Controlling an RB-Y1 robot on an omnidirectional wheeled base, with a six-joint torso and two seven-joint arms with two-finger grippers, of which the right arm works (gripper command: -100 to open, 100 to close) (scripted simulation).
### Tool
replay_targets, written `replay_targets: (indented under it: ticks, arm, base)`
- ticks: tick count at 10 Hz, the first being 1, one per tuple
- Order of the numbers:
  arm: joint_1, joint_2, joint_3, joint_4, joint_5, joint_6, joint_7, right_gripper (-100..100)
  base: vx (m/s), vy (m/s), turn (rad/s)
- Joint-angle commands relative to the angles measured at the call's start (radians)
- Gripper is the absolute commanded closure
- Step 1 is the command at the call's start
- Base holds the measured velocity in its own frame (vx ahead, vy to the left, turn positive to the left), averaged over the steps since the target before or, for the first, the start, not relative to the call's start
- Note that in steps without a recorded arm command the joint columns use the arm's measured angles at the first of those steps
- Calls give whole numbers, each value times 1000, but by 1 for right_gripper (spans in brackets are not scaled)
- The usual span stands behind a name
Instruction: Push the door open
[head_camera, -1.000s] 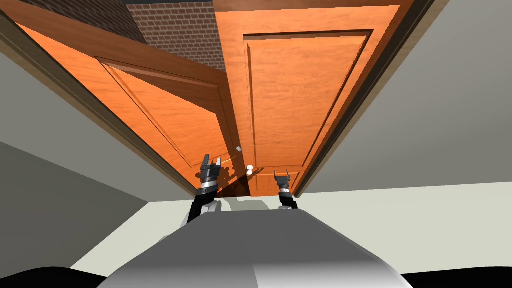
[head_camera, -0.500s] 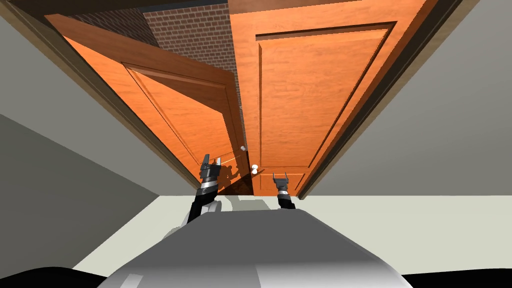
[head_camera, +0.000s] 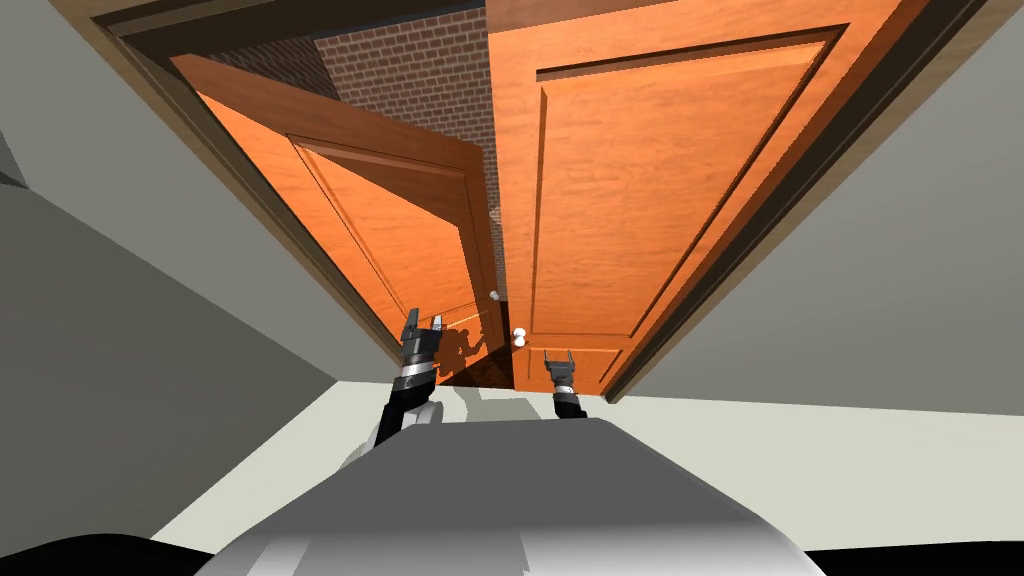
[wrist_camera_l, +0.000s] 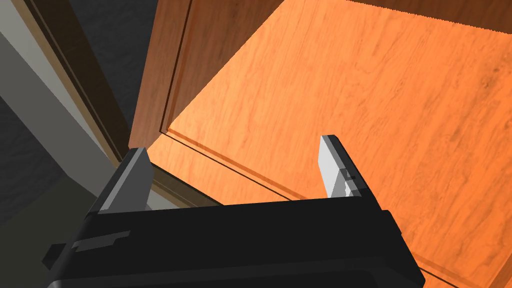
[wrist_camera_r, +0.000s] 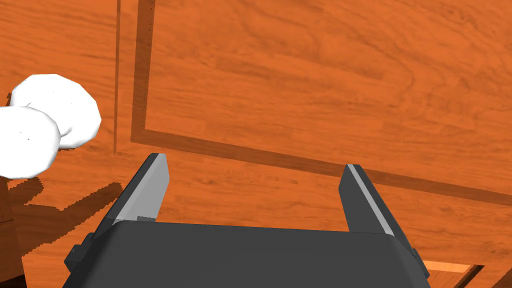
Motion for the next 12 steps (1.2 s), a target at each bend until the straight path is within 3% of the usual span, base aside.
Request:
replay_targets:
  ticks: [1,5,12]
  arm:
    - [-9,2,12,29,-15,-11,-22,-100]
    - [-23,4,39,83,-50,-32,-68,-100]
    - [-55,12,102,210,-131,-81,-176,-100]
  base:
    - [-16,88,51]
    - [-20,70,64]
    - [-25,126,94]
